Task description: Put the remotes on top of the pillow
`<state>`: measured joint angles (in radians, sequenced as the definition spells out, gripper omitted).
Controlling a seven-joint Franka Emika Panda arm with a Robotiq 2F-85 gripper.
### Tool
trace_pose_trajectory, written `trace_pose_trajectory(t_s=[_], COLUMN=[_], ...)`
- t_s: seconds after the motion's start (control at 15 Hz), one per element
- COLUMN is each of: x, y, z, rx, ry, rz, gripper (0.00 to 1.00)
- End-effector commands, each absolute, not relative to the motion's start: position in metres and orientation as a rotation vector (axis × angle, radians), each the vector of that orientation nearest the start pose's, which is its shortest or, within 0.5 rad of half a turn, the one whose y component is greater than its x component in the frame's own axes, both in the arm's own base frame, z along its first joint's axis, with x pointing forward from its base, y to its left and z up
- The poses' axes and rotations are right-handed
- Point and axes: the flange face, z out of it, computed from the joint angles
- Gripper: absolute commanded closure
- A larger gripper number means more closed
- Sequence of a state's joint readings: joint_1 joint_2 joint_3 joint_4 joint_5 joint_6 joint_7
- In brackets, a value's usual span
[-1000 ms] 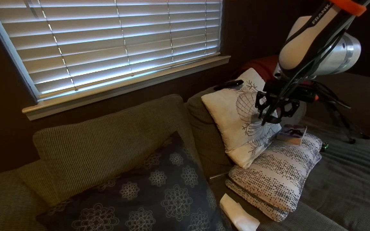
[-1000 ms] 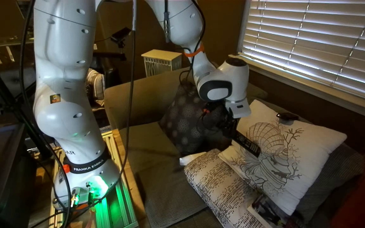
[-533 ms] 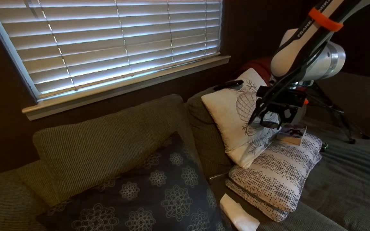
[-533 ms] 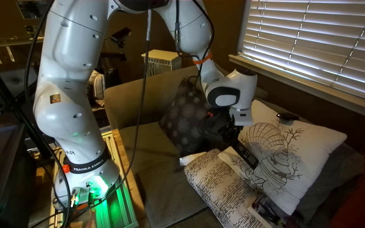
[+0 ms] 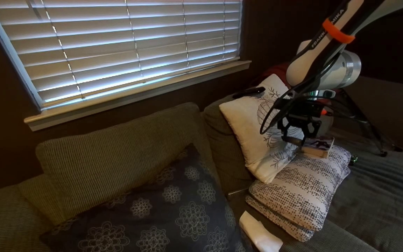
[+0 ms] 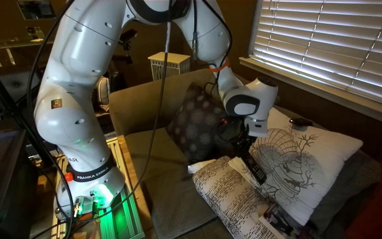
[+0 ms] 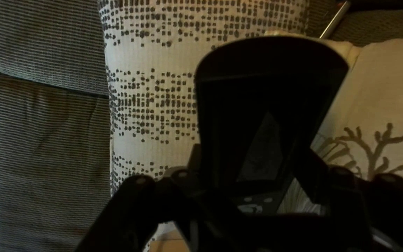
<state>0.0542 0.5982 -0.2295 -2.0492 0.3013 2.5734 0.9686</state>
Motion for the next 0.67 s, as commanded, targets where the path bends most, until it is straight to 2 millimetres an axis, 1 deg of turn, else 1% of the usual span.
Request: trace_pose_trajectory(t_s=[0.0,0.07,0.2,0.6], x=[0.588,0.591,0.595,0.601], y=[-0.110,-0.110,-0.108,-0.106], z=[0.144,0.144,0.148,0.159], rx=[-2.418,-2.417,-2.414,-2.409], ry=[2.020,2.022,2.021,2.002], rz=[0.107,0.105,0.091,0.050], gripper=[0.09,0.04,0.00,0.00])
